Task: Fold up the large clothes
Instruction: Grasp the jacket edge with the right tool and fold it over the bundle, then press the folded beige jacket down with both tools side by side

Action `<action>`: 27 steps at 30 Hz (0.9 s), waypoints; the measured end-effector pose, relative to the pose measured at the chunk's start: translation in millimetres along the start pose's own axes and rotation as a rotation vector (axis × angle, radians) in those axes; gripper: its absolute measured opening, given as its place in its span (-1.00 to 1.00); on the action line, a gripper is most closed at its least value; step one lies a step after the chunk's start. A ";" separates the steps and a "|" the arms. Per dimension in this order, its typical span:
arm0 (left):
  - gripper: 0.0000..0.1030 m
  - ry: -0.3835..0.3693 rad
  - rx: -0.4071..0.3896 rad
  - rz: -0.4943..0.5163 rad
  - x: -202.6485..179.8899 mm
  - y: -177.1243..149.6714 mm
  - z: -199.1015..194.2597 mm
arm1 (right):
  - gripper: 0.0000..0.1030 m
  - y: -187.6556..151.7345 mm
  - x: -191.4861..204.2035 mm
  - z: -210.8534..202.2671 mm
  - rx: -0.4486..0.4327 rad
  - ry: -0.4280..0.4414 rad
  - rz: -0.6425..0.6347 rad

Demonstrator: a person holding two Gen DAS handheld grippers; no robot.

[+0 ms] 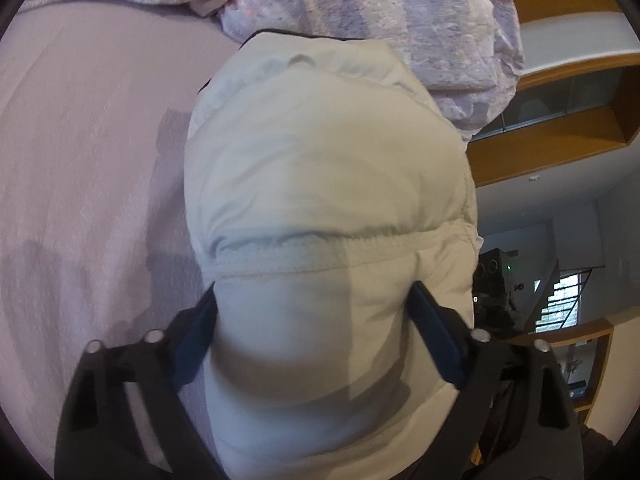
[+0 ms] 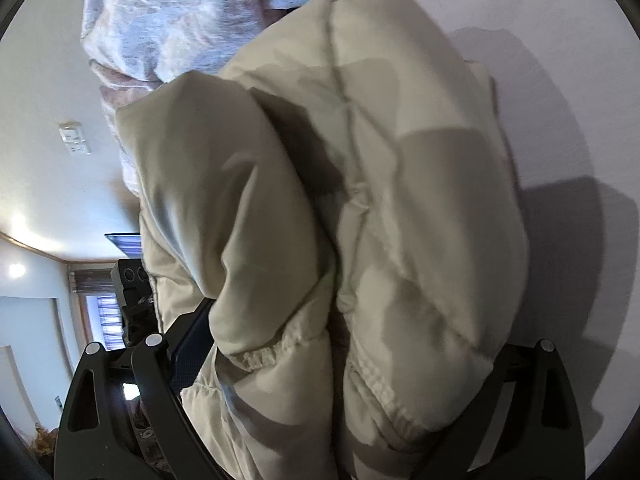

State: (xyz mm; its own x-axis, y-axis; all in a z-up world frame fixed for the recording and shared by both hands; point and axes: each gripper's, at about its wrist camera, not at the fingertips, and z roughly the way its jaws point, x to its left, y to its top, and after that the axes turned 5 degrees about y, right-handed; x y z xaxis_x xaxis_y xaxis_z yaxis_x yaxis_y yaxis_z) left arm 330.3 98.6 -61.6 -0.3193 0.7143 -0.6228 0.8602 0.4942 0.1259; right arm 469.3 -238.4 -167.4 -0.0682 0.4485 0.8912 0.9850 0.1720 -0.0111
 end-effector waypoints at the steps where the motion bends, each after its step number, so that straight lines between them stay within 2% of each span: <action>1: 0.54 0.001 -0.005 0.002 0.1 0.9 -3.3 | 0.60 -1.4 1.0 0.5 -0.003 0.017 -0.003; 3: 0.49 0.004 -0.019 0.006 0.5 5.0 -11.8 | 0.38 -2.5 5.2 4.1 -0.006 0.048 -0.019; 6: 0.46 0.018 -0.049 0.011 2.2 11.7 -28.0 | 0.21 0.6 14.8 15.6 -0.004 0.080 -0.041; 9: 0.45 0.028 -0.087 0.015 6.4 19.6 -46.7 | 0.13 9.5 30.4 29.4 0.000 0.111 -0.074; 17: 0.45 0.055 -0.207 -0.011 33.3 46.6 -95.9 | 0.09 45.5 77.9 73.6 0.023 0.138 -0.171; 22: 0.45 0.086 -0.242 -0.042 54.5 60.3 -110.1 | 0.09 55.5 87.9 95.0 0.047 0.119 -0.192; 27: 0.45 0.131 -0.247 -0.058 74.0 72.2 -108.1 | 0.08 57.1 83.5 108.8 0.054 0.067 -0.186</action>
State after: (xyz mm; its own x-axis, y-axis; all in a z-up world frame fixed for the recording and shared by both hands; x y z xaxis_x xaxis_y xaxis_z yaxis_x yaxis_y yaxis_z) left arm 325.8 240.7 -15.1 -0.4276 0.7315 -0.5310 0.7212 0.6303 0.2874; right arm 502.7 -95.7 -142.9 -0.2359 0.3458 0.9082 0.9465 0.2937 0.1339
